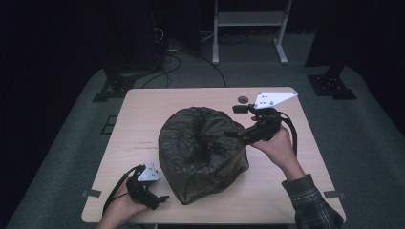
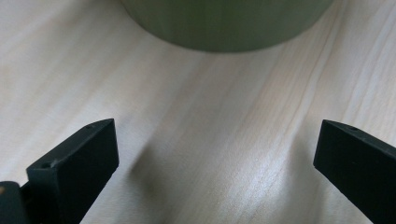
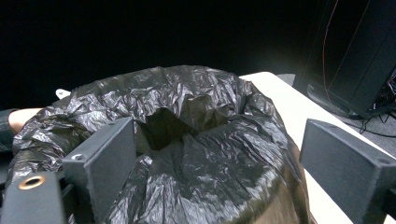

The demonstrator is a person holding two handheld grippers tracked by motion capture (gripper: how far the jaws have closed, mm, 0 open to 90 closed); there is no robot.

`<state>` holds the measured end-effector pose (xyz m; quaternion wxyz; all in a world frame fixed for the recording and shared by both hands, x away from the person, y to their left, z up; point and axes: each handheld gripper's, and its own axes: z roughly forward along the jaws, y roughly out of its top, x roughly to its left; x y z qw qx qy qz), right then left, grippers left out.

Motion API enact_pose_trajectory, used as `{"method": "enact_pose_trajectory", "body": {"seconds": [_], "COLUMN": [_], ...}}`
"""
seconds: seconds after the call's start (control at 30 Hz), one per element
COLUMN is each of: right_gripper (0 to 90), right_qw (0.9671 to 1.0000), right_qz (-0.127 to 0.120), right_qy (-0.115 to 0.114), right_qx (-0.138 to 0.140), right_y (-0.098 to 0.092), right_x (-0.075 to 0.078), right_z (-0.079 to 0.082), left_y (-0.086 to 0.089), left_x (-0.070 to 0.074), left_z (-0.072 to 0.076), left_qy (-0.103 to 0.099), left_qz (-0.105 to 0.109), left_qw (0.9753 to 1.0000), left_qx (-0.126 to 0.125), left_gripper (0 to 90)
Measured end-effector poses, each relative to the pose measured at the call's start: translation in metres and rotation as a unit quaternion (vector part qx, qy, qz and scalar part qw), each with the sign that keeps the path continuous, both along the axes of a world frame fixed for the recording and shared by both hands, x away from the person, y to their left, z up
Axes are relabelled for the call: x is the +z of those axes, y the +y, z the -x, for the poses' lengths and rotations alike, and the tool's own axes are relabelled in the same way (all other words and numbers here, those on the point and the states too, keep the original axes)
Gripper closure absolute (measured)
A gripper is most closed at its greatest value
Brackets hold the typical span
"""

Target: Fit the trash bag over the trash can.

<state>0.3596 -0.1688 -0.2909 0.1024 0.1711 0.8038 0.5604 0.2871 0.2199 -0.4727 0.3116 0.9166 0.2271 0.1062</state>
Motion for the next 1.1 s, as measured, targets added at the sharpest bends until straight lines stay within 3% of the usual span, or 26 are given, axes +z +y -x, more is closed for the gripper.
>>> {"method": "enact_pose_trajectory", "body": {"seconds": [0.1, 0.27, 0.33, 0.5, 0.67, 0.83, 0.97, 1.0, 1.03, 1.07, 1.1], "right_gripper": [9.9, 9.9, 9.9, 9.9, 9.9, 9.9, 9.9, 9.9, 9.9, 9.9, 9.9], "right_qw": [0.9999, 0.9991, 0.9971, 0.9925, 0.9876, 0.9855, 0.9755, 0.9755, 0.9721, 0.9661, 0.9633], "right_qz": [0.017, 0.041, 0.073, 0.117, 0.148, 0.156, 0.208, 0.208, 0.222, 0.245, 0.254], "right_qy": [-0.002, -0.007, -0.014, -0.014, -0.02, -0.014, 0.023, 0.023, 0.028, 0.042, 0.046], "right_qx": [0.004, 0.01, 0.018, 0.034, 0.049, 0.065, 0.068, 0.068, 0.07, 0.072, 0.073], "right_y": [0.007, 0.02, 0.031, 0.053, 0.078, 0.095, 0.102, 0.102, 0.103, 0.103, 0.103], "right_x": [0.001, 0.003, 0.003, -0.001, -0.001, 0.003, -0.005, -0.005, -0.008, -0.013, -0.015], "right_z": [0.001, 0.003, 0.004, 0.002, 0.001, -0.001, -0.003, -0.003, -0.003, -0.004, -0.004], "left_y": [0.002, 0.005, 0.006, 0.006, 0.006, 0.006, 0.006, 0.006, 0.006, 0.006, 0.006], "left_x": [-0.003, -0.006, -0.007, -0.011, -0.011, -0.011, -0.011, -0.011, -0.011, -0.011, -0.011], "left_z": [0.0, 0.0, 0.0, 0.001, 0.001, 0.001, 0.001, 0.001, 0.001, 0.001, 0.001], "left_qy": [0.007, 0.001, -0.001, -0.01, -0.01, -0.011, -0.01, -0.01, -0.011, -0.011, -0.01], "left_qz": [0.018, 0.038, 0.041, 0.062, 0.063, 0.063, 0.063, 0.063, 0.063, 0.063, 0.063], "left_qw": [0.9998, 0.9993, 0.9991, 0.9979, 0.9979, 0.9979, 0.9979, 0.9979, 0.9979, 0.9979, 0.9978], "left_qx": [0.001, -0.004, -0.008, -0.013, -0.015, -0.015, -0.015, -0.015, -0.015, -0.015, -0.016], "left_gripper": [0.0, 0.0, 0.0, 0.0, 0.0, 0.0, 0.0, 0.0, 0.0, 0.0, 0.0]}}
